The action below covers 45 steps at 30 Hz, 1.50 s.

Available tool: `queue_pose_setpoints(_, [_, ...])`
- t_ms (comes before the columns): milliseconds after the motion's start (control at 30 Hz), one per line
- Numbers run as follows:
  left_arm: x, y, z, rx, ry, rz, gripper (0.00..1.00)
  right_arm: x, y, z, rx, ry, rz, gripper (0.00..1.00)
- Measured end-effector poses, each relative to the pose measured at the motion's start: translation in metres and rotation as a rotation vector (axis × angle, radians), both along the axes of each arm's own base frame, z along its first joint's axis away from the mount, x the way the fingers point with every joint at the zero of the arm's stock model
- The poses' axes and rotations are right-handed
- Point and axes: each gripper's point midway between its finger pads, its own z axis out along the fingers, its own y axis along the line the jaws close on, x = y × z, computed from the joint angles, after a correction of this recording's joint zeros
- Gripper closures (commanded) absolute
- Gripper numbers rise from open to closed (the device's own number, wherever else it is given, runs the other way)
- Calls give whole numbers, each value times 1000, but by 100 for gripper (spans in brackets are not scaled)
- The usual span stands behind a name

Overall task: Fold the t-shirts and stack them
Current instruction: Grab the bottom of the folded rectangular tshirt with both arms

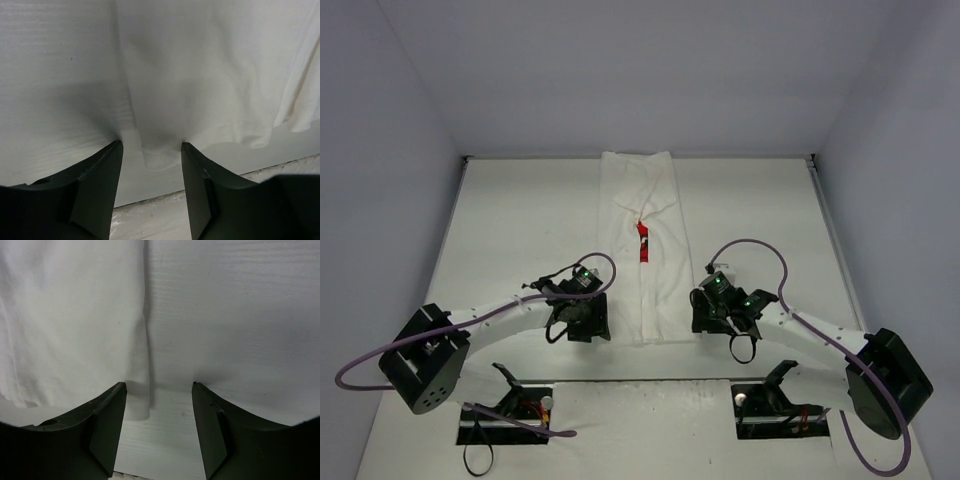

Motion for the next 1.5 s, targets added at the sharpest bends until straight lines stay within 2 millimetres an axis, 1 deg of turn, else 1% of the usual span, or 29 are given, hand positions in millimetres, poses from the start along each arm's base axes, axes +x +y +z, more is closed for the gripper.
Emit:
queue_pose_setpoints(100, [-5, 0, -3, -5, 16, 8, 58, -1, 2, 0, 10, 7, 1, 48])
queue_pose_setpoints(133, [-5, -1, -3, -8, 17, 12, 60, -2, 3, 0, 14, 9, 2, 49])
queue_pose_setpoints(267, [-8, -4, -3, -18, 23, 16, 62, -4, 7, 0, 34, 12, 7, 52])
queue_pose_setpoints(367, [-11, -7, -3, -21, 28, 4, 63, -9, 13, 0, 54, 19, 15, 55])
queue_pose_setpoints(500, [-14, -10, -4, -27, 39, -7, 69, -18, 23, 0, 77, 28, 28, 58])
queue_pose_setpoints(600, [-15, -12, -5, -32, 50, -10, 72, -20, 28, 0, 92, 34, 19, 60])
queue_pose_setpoints(867, [-15, -15, -6, -36, 66, -13, 78, -21, 30, 0, 142, 29, -46, 63])
queue_pose_setpoints(933, [-15, -16, -6, -38, 71, -16, 82, -21, 30, 0, 155, 25, -61, 63])
queue_pose_setpoints(1000, [-15, -17, -7, -39, 73, -19, 83, -21, 30, 0, 162, 23, -72, 65])
queue_pose_setpoints(1133, [-16, -18, -7, -38, 77, -26, 98, -22, 29, -1, 165, 28, -83, 79])
queue_pose_setpoints(1167, [-15, -17, -8, -36, 76, -29, 100, -22, 29, -2, 164, 30, -86, 82])
queue_pose_setpoints(1200, [-16, -18, -8, -36, 78, -30, 100, -23, 29, -2, 164, 32, -90, 89])
queue_pose_setpoints(1267, [-16, -18, -8, -35, 78, -33, 100, -24, 28, -3, 163, 36, -94, 99])
queue_pose_setpoints(1400, [-16, -16, -7, -26, 72, -47, 100, -25, 27, -5, 157, 43, -96, 100])
queue_pose_setpoints(1500, [-17, -8, -1, -4, 54, -58, 100, -28, 25, -4, 140, 50, -90, 100])
